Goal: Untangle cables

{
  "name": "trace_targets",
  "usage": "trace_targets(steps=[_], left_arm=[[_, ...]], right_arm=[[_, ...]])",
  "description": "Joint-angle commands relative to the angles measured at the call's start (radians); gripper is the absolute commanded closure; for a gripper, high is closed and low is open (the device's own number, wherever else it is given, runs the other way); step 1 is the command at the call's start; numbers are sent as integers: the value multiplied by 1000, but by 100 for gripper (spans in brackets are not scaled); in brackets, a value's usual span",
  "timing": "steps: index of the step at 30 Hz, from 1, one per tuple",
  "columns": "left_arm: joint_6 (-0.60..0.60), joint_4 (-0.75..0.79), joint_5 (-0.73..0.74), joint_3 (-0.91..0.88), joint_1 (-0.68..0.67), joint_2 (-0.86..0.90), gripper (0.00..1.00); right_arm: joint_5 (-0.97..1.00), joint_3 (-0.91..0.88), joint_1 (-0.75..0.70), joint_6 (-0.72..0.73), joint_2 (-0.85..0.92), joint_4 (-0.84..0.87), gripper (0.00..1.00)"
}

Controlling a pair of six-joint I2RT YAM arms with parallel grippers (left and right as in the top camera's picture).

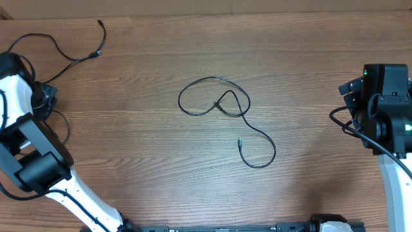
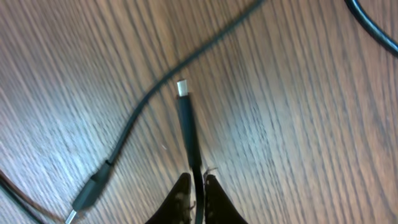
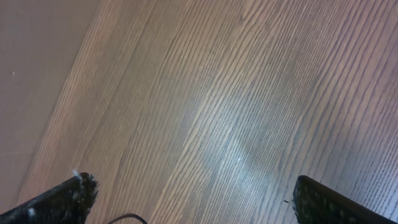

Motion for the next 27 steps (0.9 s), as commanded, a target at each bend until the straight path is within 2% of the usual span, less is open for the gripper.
trace_targets(steps=[1, 2, 6, 8, 12, 15, 18, 22, 23, 27], left_arm=[[113, 20, -27, 27, 18, 13, 44], [121, 21, -29, 26, 23, 13, 36], [127, 4, -62, 24, 45, 14, 32], [128, -12, -109, 24, 57, 14, 26], [209, -40, -156, 21, 77, 25, 10], [225, -53, -156, -5, 89, 38, 4], [267, -14, -106, -59, 91, 39, 4], [298, 11, -32, -110, 90, 39, 17], [292, 14, -10, -128, 90, 41, 37], [248, 7, 0, -159, 89, 41, 67]], right_arm=[[15, 7, -3, -4, -3, 5, 0], [15, 7, -3, -4, -3, 5, 0], [15, 7, -3, -4, -3, 5, 0], [15, 7, -3, -4, -3, 5, 0], [15, 7, -3, -4, -3, 5, 0], [15, 7, -3, -4, -3, 5, 0], [15, 7, -3, -4, -3, 5, 0], [15, 7, -3, -4, -3, 5, 0], [15, 7, -3, -4, -3, 5, 0], [15, 7, -3, -4, -3, 5, 0]])
